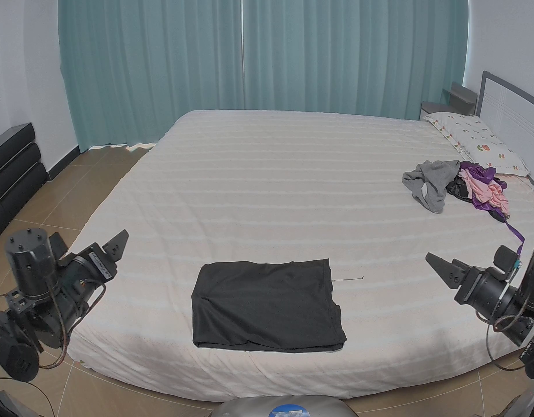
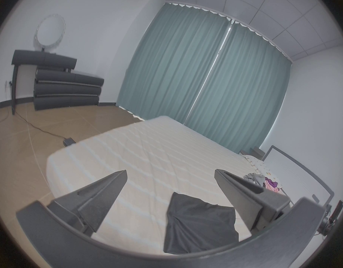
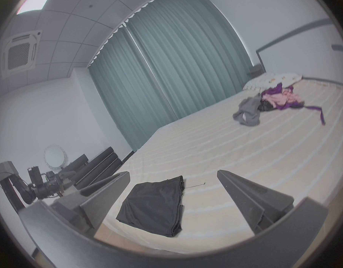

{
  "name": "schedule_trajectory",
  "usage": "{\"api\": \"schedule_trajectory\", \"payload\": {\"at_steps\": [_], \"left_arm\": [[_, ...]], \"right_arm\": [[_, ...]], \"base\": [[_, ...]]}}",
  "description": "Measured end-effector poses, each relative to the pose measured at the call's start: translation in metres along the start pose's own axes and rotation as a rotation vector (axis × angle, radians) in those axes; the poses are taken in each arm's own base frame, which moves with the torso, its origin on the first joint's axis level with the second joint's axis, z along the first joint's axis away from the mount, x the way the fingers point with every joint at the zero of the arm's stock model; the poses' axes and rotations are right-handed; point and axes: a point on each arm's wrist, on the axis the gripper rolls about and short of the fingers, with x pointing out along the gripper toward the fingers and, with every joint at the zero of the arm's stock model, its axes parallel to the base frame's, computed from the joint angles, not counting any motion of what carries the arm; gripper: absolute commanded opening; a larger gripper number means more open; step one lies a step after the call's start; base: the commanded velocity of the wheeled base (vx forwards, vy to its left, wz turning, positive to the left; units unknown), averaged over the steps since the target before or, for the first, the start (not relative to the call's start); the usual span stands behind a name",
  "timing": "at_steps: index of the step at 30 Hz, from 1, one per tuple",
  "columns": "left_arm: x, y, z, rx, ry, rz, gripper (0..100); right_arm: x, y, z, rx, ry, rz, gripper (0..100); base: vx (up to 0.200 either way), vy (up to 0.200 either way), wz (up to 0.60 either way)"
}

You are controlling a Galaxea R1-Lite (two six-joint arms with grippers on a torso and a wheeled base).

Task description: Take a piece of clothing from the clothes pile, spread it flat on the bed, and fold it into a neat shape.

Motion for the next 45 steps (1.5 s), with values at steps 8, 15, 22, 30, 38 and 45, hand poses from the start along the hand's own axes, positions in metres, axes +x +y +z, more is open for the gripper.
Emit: {"api": "schedule_trajectory", "payload": {"at_steps": [8, 15, 22, 30, 38, 45], "left_arm": [[-0.051, 0.015, 0.014, 0.064, -0.05, 0.056, 100], [-0.098, 0.033, 0.018, 0.117, -0.084, 0.107, 100], [-0.147, 0.058, 0.015, 0.207, -0.133, 0.151, 100], [-0.193, 0.082, 0.005, 0.341, -0.298, 0.255, 100], [-0.221, 0.093, -0.01, 0.405, -0.445, 0.351, 100], [-0.226, 0.094, -0.016, 0.399, -0.501, 0.298, 100]], "right_arm": [[-0.058, 0.004, 0.009, -0.131, -0.019, -0.033, 100], [-0.108, -0.001, -0.002, -0.201, 0.034, -0.105, 100], [-0.153, -0.008, -0.018, -0.232, 0.094, -0.194, 100], [-0.198, -0.004, -0.025, -0.287, 0.084, -0.284, 100], [-0.223, 0.002, -0.034, -0.45, -0.086, -0.359, 100], [-0.22, -0.001, -0.039, -0.476, -0.178, -0.365, 100]], "base": [[0.0, 0.0, 0.0], [0.0, 0.0, 0.0], [0.0, 0.0, 0.0], [0.0, 0.0, 0.0], [0.0, 0.0, 0.0], [0.0, 0.0, 0.0]]}}
